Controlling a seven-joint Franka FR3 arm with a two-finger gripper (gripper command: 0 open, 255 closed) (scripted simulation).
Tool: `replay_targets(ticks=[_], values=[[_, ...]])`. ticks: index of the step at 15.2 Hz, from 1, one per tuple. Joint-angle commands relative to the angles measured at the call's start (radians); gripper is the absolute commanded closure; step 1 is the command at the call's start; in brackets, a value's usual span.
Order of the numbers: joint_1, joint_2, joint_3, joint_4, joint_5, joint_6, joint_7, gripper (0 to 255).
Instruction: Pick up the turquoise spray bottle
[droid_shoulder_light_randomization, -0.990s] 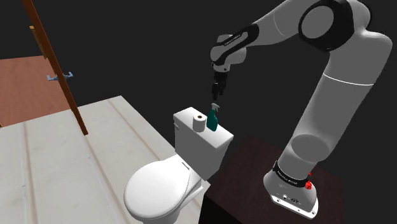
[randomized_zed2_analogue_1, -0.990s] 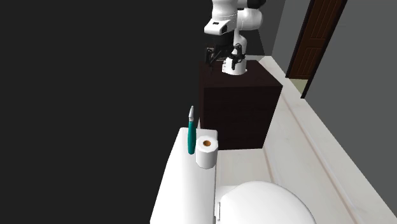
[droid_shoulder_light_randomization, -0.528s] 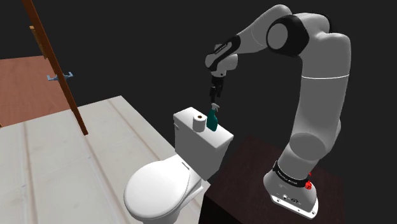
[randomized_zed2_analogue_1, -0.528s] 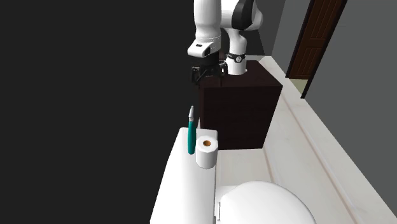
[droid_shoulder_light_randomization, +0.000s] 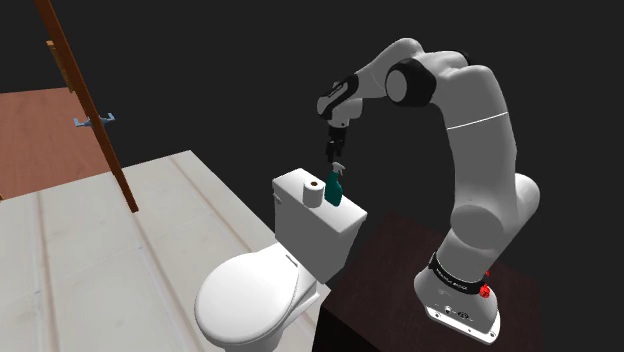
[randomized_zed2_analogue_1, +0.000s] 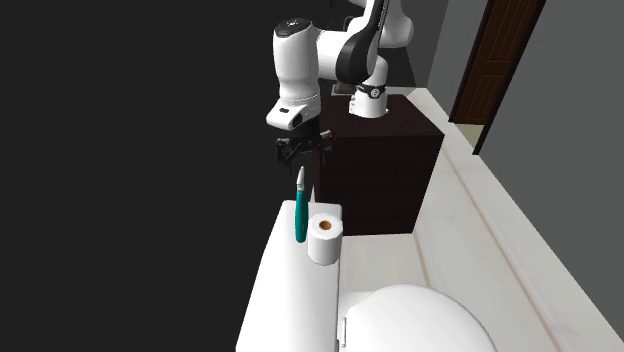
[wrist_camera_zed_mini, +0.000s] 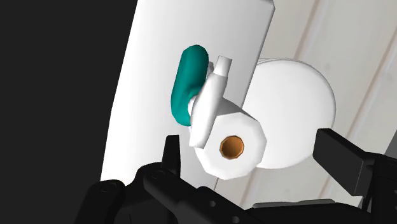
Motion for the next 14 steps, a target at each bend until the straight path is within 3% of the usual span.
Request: replay_targets(ticks=[1, 11, 12, 14], values=[[-0.030, 0.096, 0.010, 0.116, 0.013, -0.022, -0.015, 0], [-0.047, 0.190, 0.027, 0.156, 0.030, 0.030, -0.026, 0], [-0.047, 0.189, 0.026, 0.155, 0.030, 0.030, -0.026, 255], [-0.047, 0.188, 0.026, 0.154, 0.030, 0.030, -0.026, 255]])
